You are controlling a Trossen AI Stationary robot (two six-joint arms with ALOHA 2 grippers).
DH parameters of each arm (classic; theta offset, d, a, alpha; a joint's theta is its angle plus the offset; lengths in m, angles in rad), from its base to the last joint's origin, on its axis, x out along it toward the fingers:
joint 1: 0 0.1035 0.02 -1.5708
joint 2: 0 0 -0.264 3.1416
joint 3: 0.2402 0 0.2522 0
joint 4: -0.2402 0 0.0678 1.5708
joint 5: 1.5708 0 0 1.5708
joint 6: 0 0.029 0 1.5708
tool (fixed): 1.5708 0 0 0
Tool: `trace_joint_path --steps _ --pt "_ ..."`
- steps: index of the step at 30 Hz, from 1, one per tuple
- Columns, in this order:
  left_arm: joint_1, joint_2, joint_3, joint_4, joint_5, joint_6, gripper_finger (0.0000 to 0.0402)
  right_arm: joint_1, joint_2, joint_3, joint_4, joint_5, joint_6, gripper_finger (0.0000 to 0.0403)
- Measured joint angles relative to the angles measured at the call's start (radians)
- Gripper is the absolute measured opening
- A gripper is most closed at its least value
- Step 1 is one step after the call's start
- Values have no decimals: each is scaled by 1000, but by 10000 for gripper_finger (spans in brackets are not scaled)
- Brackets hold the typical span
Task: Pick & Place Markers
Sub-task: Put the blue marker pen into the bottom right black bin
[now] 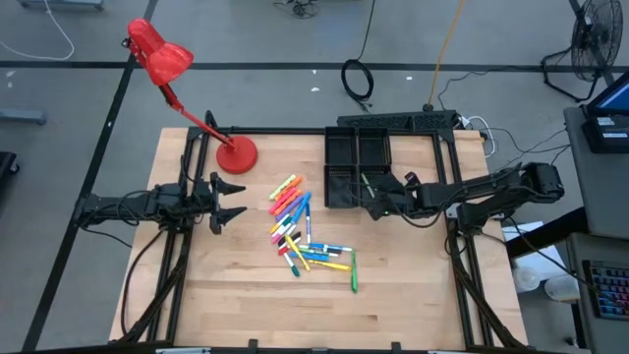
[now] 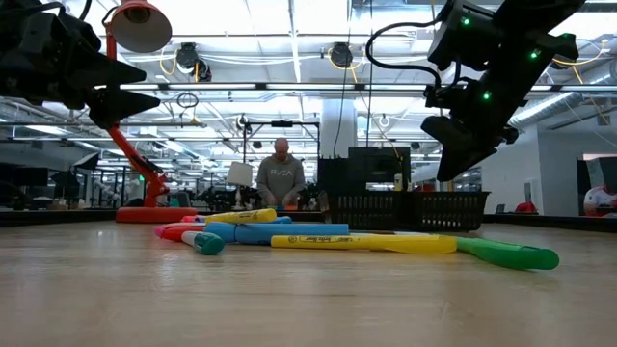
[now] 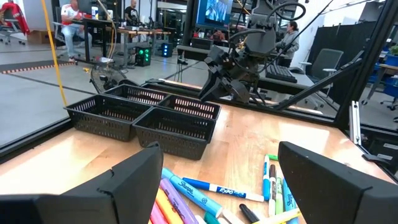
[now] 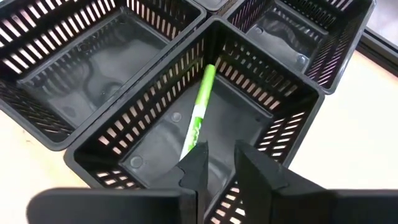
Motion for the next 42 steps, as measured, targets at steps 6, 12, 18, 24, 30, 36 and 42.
trace_joint_path --steps 6,12,18,24,30,36,42 --pt "0 0 0 0 0 0 324 0 0 0 51 6 -79 70" --pt "0 0 0 0 0 0 324 45 0 0 344 -25 -328 70" --pt "0 0 0 0 0 0 324 162 -1 1 610 -195 -561 71" --pt "0 0 0 0 0 0 324 260 71 1 648 -209 -543 101" --pt "0 0 0 0 0 0 324 300 236 14 738 -316 -499 173" --pt "0 0 0 0 0 0 324 298 313 52 650 -340 -520 200" --pt "0 0 0 0 0 0 324 290 327 54 645 -338 -526 191"
